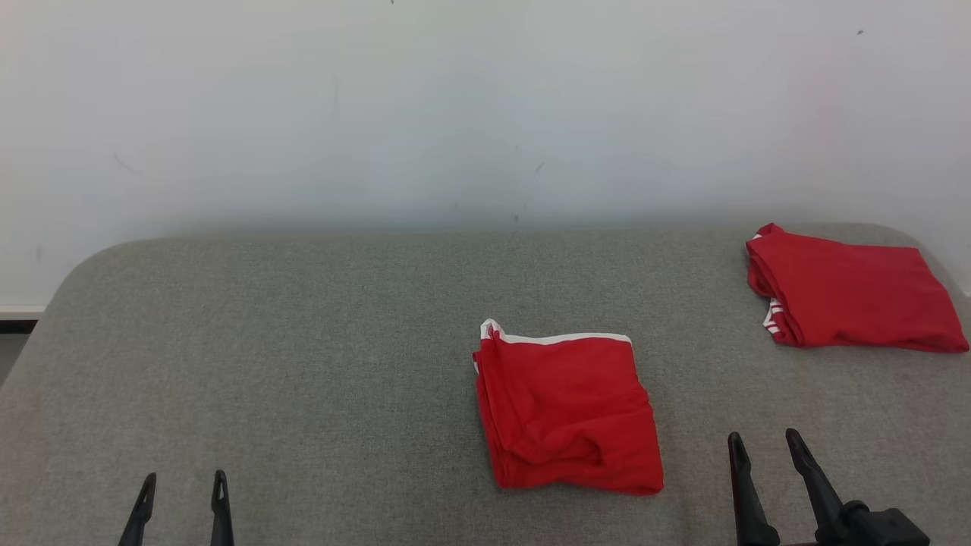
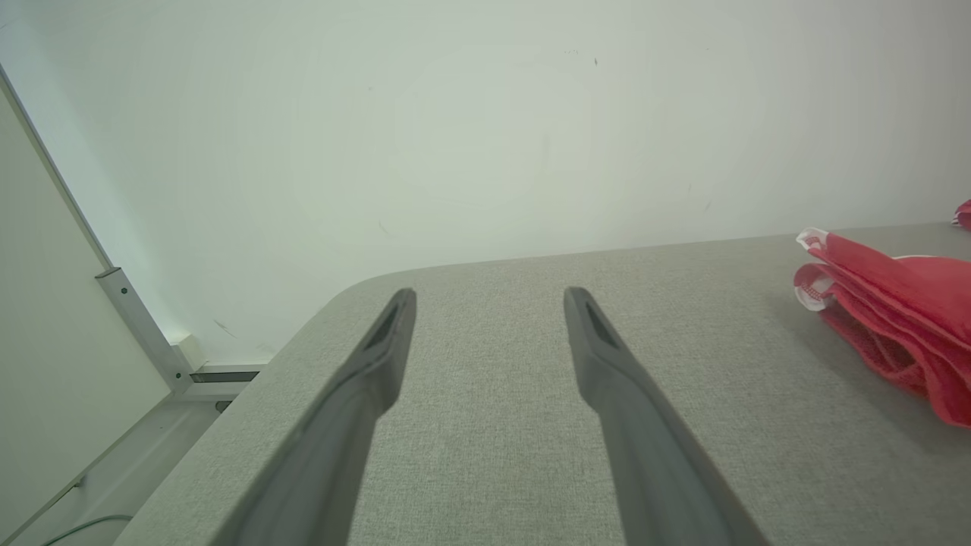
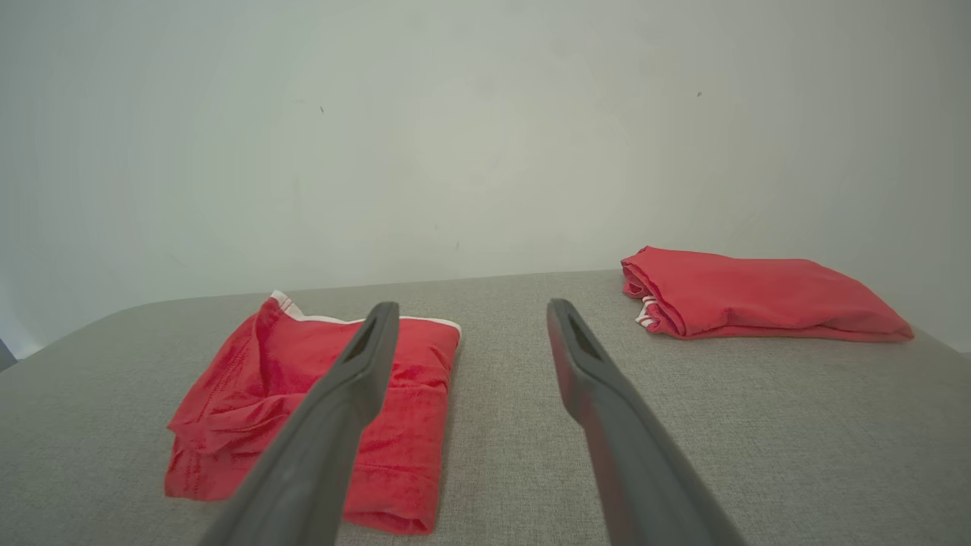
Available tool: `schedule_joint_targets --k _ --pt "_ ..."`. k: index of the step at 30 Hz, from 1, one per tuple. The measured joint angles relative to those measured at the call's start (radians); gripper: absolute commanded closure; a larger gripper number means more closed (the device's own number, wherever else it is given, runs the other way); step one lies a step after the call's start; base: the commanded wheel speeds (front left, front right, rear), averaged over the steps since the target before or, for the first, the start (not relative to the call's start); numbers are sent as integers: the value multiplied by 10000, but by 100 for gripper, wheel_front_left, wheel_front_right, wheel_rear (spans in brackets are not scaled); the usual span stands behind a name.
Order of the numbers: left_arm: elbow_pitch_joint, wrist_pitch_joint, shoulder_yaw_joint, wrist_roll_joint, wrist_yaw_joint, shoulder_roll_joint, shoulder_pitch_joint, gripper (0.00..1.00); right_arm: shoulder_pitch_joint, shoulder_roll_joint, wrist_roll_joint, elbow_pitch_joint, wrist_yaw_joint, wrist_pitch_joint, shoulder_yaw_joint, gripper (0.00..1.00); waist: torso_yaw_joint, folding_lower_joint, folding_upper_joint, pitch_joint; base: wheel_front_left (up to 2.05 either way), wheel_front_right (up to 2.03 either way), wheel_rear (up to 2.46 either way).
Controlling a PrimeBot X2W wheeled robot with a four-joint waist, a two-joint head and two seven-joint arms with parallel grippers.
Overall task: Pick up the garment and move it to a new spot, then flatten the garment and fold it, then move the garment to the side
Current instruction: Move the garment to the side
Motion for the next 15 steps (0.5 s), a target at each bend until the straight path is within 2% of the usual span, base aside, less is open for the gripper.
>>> schedule_joint_targets --k 15 --pt "-222 0 -29 -92 -198 151 47 0 1 0 -31 19 0 0 -73 0 62 1 0 -6 0 0 0"
